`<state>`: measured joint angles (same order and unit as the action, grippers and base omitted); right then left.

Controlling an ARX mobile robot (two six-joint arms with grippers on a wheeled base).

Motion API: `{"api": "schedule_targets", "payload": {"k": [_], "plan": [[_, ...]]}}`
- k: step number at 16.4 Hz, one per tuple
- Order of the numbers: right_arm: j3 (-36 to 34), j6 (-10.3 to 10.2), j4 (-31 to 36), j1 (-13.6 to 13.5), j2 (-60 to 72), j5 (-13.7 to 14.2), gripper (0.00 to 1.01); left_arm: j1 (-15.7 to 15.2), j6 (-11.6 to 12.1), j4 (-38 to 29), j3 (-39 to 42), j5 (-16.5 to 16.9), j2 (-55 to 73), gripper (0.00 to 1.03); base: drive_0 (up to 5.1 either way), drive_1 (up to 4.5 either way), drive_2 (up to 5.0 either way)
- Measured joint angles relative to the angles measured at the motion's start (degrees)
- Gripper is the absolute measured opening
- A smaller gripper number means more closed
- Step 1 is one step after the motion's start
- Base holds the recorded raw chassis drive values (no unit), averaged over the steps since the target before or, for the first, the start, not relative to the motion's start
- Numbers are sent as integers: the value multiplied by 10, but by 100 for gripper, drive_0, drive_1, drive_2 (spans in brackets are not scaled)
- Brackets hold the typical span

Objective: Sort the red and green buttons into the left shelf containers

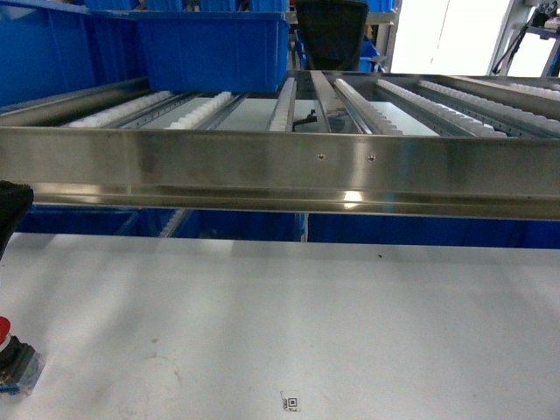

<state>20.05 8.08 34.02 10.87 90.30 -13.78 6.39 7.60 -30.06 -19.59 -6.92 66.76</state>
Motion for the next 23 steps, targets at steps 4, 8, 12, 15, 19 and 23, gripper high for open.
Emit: {"api": "schedule_targets", "payload": {"k": [4,8,12,15,19,23], "plan": [[-69,-17,-47,-30,-200,5,26,0,0,0,0,0,0,98,0,0,0],[-114,-27,-37,-63,-244,32,26,-6,-28,26,2,-24,-4,98,0,0,0],[-114,-27,-36,-63,-244,32,26,-1,-86,14,14,-54,31,98,0,0,0],[-114,-27,-36,-63,-244,33,26,-11,-105,-14,22,-62,103,98,0,0,0],[-114,-27,-36,-63,-244,32,26,-24,-120,-47,-4,-62,193,98,0,0,0],[-114,-27,-36,-63,-244,32,26,-8,-148,-59,-36,-65,269,98,0,0,0]]}}
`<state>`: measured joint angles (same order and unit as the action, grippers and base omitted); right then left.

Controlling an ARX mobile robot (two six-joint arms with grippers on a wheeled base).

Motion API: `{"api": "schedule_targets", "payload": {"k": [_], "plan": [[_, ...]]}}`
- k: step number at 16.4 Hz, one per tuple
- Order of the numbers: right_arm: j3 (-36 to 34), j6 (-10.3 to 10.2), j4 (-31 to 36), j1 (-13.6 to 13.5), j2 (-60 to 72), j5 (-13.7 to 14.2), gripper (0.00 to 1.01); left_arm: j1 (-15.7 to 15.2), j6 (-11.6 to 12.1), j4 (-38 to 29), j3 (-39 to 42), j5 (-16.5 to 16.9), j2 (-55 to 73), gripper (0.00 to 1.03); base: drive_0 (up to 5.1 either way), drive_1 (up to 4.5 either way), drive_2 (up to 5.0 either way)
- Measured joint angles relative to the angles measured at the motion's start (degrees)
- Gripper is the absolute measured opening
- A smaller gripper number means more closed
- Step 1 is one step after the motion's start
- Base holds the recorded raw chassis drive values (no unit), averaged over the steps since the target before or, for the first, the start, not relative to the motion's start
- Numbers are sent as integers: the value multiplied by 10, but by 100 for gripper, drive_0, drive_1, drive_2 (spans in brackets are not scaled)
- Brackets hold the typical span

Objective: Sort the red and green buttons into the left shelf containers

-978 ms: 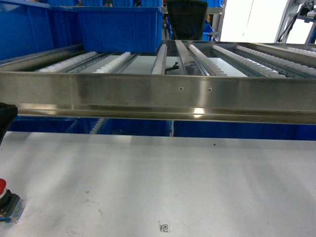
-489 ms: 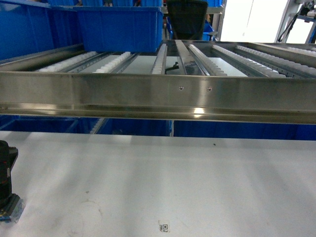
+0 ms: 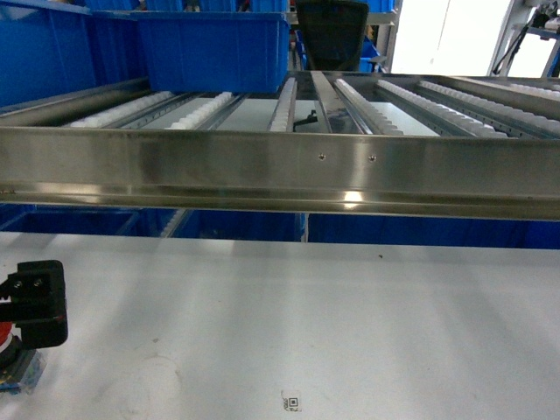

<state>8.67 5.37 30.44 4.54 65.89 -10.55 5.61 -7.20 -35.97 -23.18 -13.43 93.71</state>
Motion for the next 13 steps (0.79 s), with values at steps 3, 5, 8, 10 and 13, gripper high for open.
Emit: {"api": "schedule_targets", "payload": {"k": [3,5,8,10,13], "plan": [[0,0,0,0,0,0,26,30,-17,-23,-6,-32,71,98,0,0,0],[0,0,0,0,0,0,26,38,-26,-44,-6,-49,86,98,0,0,0],[0,0,0,0,0,0,26,37,-35,-48,3,-67,102,98,0,0,0],[0,0,0,0,0,0,26,29,-35,-52,9,-69,103,98,0,0,0],[0,0,0,0,0,0,26,20,-33,-74,17,-58,122,98,0,0,0]]}}
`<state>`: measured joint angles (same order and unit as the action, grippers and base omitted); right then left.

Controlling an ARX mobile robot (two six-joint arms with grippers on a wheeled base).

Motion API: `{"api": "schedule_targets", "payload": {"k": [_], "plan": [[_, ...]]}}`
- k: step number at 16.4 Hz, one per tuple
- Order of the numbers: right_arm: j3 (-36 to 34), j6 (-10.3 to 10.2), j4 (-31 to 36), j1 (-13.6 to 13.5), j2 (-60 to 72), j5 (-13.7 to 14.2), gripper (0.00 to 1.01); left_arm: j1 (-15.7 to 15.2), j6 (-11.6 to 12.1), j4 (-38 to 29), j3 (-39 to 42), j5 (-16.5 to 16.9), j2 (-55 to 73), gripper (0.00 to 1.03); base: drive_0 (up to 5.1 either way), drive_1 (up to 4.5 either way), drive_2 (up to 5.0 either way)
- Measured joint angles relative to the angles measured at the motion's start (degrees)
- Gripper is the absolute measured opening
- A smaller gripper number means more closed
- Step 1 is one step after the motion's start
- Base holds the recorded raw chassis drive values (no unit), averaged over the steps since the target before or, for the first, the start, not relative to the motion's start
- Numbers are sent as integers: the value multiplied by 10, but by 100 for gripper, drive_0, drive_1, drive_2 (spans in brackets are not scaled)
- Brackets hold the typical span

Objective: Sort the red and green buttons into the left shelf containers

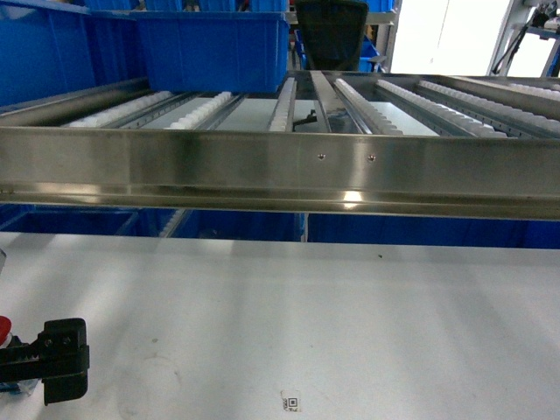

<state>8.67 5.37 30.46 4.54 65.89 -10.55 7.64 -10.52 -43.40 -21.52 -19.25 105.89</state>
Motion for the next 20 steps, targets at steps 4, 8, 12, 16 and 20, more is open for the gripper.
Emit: {"api": "schedule_targets", "payload": {"k": [4,8,12,16,20], "plan": [[0,0,0,0,0,0,26,-16,-1,-29,7,16,26,98,0,0,0],[0,0,0,0,0,0,26,-23,-2,-62,12,50,62,93,0,0,0],[0,0,0,0,0,0,26,-17,0,-119,29,42,100,32,0,0,0],[0,0,0,0,0,0,26,-18,2,-134,41,38,100,27,0,0,0],[0,0,0,0,0,0,26,-28,20,-139,58,48,80,26,0,0,0]]}}
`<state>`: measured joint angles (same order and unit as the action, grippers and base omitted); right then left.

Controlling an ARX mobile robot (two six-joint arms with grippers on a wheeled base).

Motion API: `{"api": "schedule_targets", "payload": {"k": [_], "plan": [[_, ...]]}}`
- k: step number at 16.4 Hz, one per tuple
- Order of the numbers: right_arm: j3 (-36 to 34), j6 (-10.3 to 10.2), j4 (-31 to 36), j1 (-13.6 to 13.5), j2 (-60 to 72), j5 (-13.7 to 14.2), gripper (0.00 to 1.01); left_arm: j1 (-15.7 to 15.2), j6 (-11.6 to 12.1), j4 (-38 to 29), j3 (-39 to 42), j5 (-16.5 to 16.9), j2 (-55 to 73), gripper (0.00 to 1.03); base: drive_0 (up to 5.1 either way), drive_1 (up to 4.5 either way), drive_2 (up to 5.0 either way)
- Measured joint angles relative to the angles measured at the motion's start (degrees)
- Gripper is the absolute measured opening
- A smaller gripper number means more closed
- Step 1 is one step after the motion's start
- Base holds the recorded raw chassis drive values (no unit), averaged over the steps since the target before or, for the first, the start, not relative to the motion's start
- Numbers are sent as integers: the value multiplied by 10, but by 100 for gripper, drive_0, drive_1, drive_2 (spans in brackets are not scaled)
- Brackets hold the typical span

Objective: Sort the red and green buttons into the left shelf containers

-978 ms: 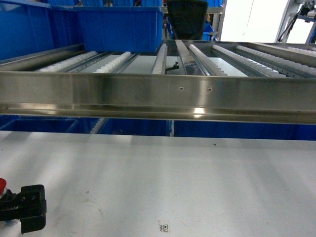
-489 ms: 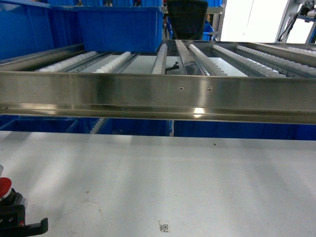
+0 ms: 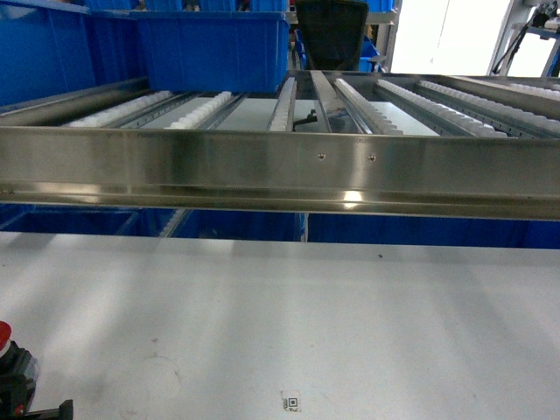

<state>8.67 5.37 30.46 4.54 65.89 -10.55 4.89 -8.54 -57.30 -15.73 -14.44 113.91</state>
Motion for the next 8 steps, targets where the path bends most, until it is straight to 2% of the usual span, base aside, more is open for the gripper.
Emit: {"api": "schedule_targets", "payload": {"k": [2,4,8], "plan": [[0,0,0,0,0,0,26,-10,15,37,11,26,-75,26,0,0,0],[0,0,0,0,0,0,26,-22,18,120,17,68,-181,26,0,0,0],[0,0,0,0,0,0,26,-28,26,269,31,107,-376,26,0,0,0]]}}
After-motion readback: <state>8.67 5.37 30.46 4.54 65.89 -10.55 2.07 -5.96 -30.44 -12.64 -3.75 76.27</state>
